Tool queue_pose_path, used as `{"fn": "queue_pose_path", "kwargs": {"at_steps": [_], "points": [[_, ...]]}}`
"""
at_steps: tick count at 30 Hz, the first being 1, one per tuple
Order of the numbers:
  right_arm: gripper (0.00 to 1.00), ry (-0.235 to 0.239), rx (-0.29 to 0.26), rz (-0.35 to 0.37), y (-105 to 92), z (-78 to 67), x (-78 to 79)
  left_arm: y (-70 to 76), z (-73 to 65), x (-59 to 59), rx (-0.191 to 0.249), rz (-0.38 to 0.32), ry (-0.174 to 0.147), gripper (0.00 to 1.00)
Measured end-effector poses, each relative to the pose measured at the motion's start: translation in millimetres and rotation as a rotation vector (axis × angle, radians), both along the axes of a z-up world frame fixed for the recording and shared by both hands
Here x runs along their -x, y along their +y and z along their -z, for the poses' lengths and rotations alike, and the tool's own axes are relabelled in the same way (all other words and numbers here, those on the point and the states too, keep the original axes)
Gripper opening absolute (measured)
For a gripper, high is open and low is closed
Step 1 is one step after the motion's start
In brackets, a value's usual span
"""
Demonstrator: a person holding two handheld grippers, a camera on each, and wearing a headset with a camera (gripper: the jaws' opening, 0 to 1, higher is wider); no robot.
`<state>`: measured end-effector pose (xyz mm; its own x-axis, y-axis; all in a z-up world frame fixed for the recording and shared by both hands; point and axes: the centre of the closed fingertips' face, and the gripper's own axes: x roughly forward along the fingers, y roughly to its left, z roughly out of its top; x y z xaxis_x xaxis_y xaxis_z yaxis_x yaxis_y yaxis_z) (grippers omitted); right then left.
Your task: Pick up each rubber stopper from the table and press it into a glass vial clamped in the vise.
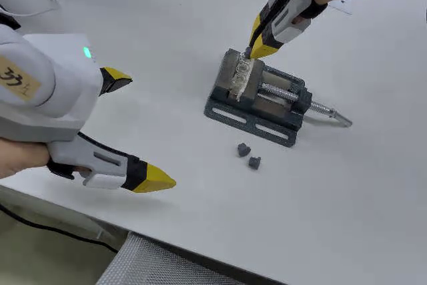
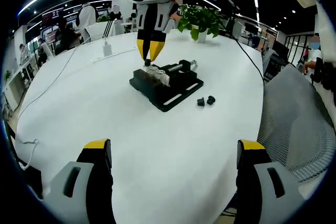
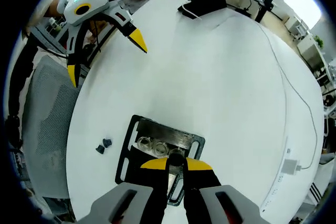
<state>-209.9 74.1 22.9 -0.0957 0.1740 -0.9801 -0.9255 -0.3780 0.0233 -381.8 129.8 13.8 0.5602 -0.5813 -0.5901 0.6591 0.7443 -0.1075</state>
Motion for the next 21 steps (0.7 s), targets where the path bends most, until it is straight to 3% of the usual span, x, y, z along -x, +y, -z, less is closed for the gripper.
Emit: {"fn": "queue_pose_path", "kwargs": {"at_steps": [1,7,9,21], "points": [[0.05,-0.001,0.007,0.001,1.5,2.1,-4.5,0.4,0.2,-0.1,-0.001,-0.001,0.000,0.99],[0.05,-0.009,0.030,0.026,-2.1,-3.4,13.3,-0.4,2.0,1.8,0.000,0.005,0.007,0.99],[0.05,-0.013,0.045,0.042,-3.4,-3.1,11.8,-0.8,2.9,2.7,-0.001,0.007,0.009,0.99],[0.04,-0.041,0.159,0.133,-4.8,-7.3,29.9,-2.9,3.5,4.6,0.002,0.011,0.008,0.99]]}}
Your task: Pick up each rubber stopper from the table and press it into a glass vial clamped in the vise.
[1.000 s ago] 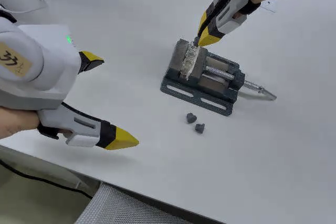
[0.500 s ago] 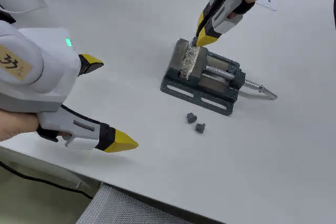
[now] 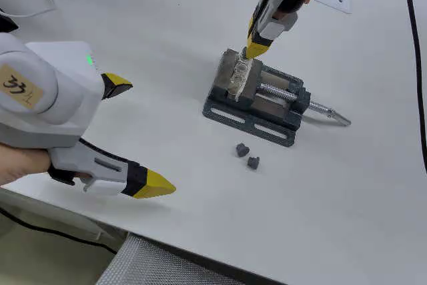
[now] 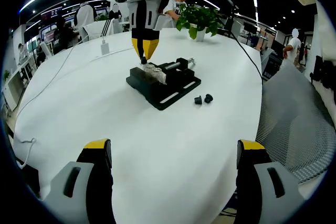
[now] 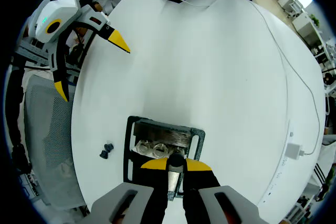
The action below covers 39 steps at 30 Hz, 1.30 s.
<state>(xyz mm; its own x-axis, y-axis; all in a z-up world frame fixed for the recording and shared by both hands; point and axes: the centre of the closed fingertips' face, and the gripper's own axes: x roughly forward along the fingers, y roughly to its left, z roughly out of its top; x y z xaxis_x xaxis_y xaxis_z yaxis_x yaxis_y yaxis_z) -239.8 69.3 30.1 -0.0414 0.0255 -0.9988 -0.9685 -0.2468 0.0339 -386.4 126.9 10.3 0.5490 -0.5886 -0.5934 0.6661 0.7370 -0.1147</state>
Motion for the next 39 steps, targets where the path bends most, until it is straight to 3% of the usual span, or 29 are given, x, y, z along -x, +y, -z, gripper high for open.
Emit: {"fn": "queue_pose_path", "kwargs": {"at_steps": [4,8,9,11,13,14,35,39], "points": [[0.04,0.002,0.010,0.037,-1.4,-0.2,0.3,-0.5,0.5,0.5,0.001,0.000,0.001,0.99],[0.04,0.019,-0.007,0.137,-2.0,-0.1,-0.3,-1.1,1.0,0.2,0.003,0.000,0.002,0.98],[0.04,0.019,-0.008,0.127,-2.0,0.0,-1.1,-1.3,1.3,0.2,0.004,0.000,0.002,0.98],[0.04,0.020,-0.008,0.204,-2.2,0.2,-1.0,-1.7,1.9,-0.1,0.001,0.000,0.003,0.99],[0.05,0.004,-0.009,0.114,-1.6,0.6,-1.7,-2.6,1.4,-0.4,0.004,0.002,0.002,0.98],[0.05,0.001,-0.010,0.107,-2.0,0.6,-0.9,-2.9,1.2,-0.6,0.005,0.001,0.001,0.99],[0.07,0.012,-0.046,0.029,-1.4,0.8,-3.7,-1.9,4.7,3.5,0.002,-0.002,0.015,0.98],[0.17,0.009,-0.049,0.022,-3.0,4.2,-4.5,-1.3,4.7,3.1,0.000,-0.004,0.015,0.98]]}}
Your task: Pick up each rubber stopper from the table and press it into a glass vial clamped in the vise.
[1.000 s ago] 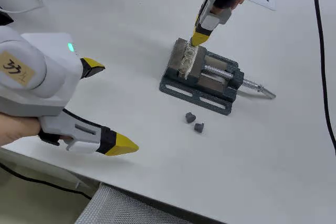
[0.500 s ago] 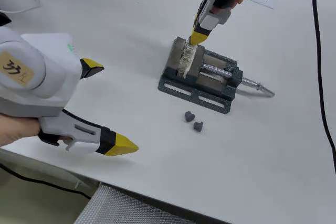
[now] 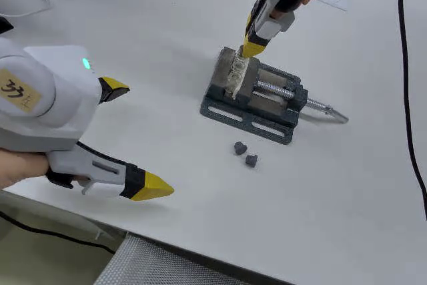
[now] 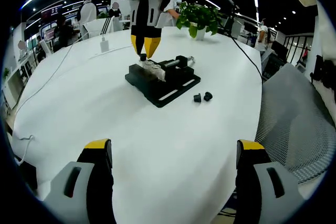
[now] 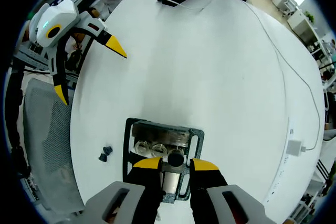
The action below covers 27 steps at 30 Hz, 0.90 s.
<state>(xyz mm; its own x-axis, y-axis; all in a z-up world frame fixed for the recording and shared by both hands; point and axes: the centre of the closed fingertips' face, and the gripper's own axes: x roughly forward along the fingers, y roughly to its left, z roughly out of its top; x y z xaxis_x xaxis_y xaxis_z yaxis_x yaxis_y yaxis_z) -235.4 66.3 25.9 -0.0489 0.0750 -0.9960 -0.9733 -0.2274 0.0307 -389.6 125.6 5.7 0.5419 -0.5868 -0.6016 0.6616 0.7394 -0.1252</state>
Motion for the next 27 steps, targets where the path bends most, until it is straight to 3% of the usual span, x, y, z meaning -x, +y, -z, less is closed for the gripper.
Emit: {"fn": "queue_pose_path", "kwargs": {"at_steps": [8,14,17,27], "points": [[0.15,0.023,-0.026,-0.012,-6.0,-10.6,-1.3,3.9,-1.8,-1.7,0.001,-0.009,-0.003,0.98],[0.09,0.058,-0.081,-0.004,-3.3,-19.9,-3.8,3.6,-4.0,-5.6,0.001,-0.010,-0.006,0.98],[0.06,0.087,-0.098,0.001,-1.0,-19.1,-0.9,3.2,-4.7,-7.8,0.001,-0.010,-0.008,0.98],[0.00,0.097,-0.115,-0.001,4.5,-11.7,0.7,2.4,-2.2,-6.7,0.001,-0.008,-0.001,0.98]]}}
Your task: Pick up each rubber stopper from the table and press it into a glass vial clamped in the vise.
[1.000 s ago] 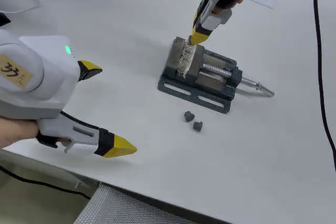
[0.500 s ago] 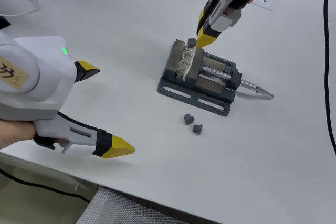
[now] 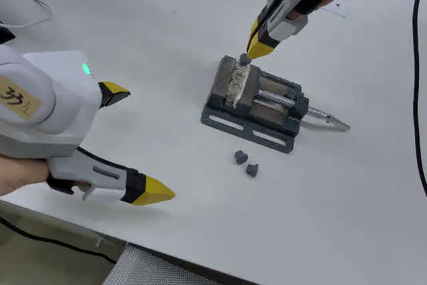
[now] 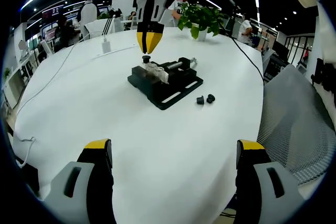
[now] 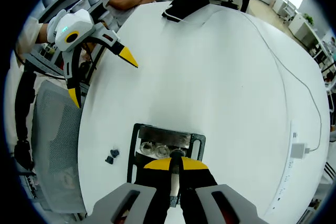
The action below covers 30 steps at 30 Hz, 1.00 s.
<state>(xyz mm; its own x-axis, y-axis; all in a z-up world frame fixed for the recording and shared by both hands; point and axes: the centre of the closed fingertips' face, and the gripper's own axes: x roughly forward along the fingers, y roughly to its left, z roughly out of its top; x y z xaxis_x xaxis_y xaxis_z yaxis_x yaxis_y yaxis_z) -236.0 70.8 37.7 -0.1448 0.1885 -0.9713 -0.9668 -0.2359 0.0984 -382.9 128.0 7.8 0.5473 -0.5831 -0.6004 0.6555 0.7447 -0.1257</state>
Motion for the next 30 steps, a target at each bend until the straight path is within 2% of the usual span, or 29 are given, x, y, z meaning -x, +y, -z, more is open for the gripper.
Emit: {"fn": "queue_pose_path", "kwargs": {"at_steps": [8,16,30], "points": [[0.00,-0.007,0.012,-0.012,1.4,6.4,-1.8,1.3,3.1,1.9,-0.002,-0.003,0.008,0.98],[0.00,-0.017,0.011,-0.014,1.0,6.1,-1.3,0.5,4.4,0.8,-0.002,-0.001,0.013,0.98],[0.00,-0.026,0.026,-0.001,-0.4,6.7,0.6,-6.6,2.6,-10.7,0.008,0.010,0.008,0.98]]}}
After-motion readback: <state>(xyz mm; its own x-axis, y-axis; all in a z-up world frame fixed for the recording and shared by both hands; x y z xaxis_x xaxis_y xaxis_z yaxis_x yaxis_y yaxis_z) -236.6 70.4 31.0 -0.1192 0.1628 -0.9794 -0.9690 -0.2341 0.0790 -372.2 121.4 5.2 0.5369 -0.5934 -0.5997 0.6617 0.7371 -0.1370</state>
